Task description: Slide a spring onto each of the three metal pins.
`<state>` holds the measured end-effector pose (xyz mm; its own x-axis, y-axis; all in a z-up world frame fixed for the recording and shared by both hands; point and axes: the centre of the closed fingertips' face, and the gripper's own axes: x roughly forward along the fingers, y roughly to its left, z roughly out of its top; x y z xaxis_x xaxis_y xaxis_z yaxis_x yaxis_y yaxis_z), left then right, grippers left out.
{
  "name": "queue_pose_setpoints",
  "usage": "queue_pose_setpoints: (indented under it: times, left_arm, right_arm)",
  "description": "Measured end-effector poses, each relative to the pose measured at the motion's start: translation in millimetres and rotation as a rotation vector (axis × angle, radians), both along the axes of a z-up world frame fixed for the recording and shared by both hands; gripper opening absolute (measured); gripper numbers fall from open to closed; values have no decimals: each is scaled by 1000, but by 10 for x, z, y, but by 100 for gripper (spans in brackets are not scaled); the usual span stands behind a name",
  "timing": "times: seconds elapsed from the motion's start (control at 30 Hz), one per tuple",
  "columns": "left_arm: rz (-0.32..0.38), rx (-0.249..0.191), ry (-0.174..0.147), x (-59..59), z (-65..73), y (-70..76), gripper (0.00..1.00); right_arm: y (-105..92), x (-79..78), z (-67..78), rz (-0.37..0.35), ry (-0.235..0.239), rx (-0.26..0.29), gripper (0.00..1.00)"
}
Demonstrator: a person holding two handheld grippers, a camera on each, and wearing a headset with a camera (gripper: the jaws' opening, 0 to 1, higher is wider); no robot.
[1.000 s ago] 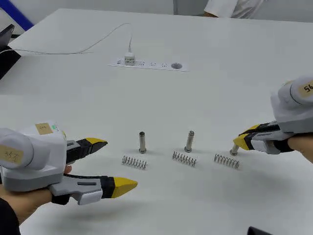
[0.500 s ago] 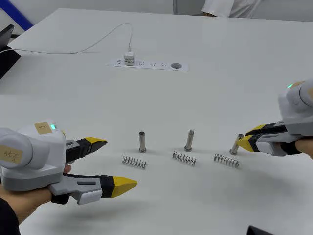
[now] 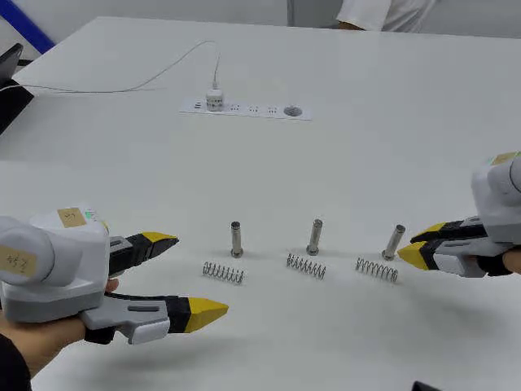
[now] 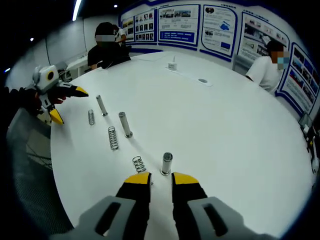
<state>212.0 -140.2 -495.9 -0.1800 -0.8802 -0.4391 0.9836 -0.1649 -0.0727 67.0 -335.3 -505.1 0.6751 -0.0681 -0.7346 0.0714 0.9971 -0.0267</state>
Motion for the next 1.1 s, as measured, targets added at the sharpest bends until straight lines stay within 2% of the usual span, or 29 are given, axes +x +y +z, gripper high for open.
queue_pose_setpoints:
  times: [0.57, 1.1]
  left_arm:
    - [1, -4, -3, 0, 28, 8, 74]
    - [0, -3, 1, 7, 24, 11, 73]
  right_arm:
    - [199, 5, -166, 99, 38, 26, 17]
    - [245, 50, -311, 183, 100, 13, 15]
